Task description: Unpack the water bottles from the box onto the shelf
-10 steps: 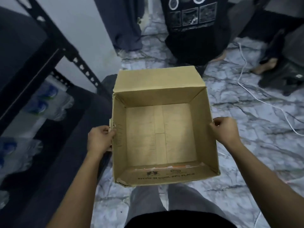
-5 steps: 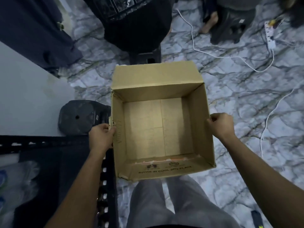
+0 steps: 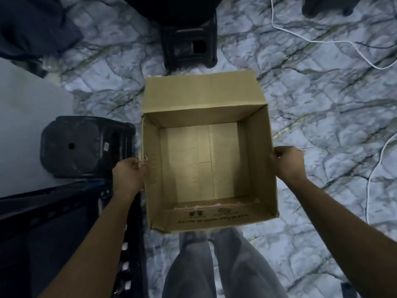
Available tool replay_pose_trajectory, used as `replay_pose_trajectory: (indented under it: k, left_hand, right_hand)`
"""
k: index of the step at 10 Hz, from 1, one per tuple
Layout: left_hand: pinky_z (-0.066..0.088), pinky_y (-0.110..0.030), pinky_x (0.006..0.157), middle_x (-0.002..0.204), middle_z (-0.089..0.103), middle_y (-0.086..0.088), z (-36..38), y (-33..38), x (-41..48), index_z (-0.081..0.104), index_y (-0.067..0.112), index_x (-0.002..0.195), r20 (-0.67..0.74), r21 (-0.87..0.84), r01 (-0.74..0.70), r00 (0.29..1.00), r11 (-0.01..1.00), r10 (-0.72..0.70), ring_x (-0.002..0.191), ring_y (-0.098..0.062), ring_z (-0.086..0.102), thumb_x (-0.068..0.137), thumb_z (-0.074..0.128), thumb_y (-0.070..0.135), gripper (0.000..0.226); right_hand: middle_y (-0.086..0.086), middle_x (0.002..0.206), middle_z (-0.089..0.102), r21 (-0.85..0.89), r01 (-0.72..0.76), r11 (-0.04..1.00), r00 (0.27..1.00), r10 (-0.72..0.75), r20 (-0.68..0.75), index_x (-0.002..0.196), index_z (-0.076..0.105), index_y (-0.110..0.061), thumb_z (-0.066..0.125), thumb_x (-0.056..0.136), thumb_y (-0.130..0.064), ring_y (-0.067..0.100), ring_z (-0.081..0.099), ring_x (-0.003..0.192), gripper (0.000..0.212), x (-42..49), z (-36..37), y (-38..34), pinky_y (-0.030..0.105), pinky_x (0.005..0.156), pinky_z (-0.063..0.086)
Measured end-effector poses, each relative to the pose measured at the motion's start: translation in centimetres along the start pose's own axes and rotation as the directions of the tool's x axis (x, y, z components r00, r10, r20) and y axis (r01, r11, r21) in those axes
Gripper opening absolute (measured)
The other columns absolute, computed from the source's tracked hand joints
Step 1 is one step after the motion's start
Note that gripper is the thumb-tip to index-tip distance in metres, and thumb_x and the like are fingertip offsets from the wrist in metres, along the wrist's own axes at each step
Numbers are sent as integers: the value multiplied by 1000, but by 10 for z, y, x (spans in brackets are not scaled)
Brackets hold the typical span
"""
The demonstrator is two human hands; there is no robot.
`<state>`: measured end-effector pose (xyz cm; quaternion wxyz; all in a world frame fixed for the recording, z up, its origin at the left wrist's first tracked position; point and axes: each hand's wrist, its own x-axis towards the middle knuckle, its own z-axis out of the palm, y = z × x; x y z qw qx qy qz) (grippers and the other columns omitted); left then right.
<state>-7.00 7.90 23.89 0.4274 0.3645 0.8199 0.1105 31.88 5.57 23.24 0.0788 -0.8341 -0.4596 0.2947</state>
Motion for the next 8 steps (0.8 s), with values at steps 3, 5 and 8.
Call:
replay_pose_trajectory:
  k: [3,5,8]
  left_hand:
    - [46,-27,54,54,53,-6,117,-82,126,51,7,55,-32,149,-28,999,988,33,51,-16,50,94,64,10,41]
    - [48,-41,61,63,56,-15,163,-120,158,52,7,61,25,180,-93,996,979,90,60,-24,52,95,61,5,36]
    - [54,-44,86,103,71,-23,170,-126,163,67,-2,109,40,182,-27,999,983,20,92,-37,66,93,62,16,25]
  right_hand:
    - [24,55,60,-42,-3,999,998,6,61,59,65,3,55,81,-2,29,52,48,24,91,159,71,30,50,39]
    - [26,73,69,-135,0,991,998,9,63,79,74,2,57,85,-8,39,66,73,20,115,211,98,41,68,55]
    - [24,90,72,-104,4,995,997,3,72,99,72,3,55,92,-13,39,67,88,25,114,205,95,37,78,50]
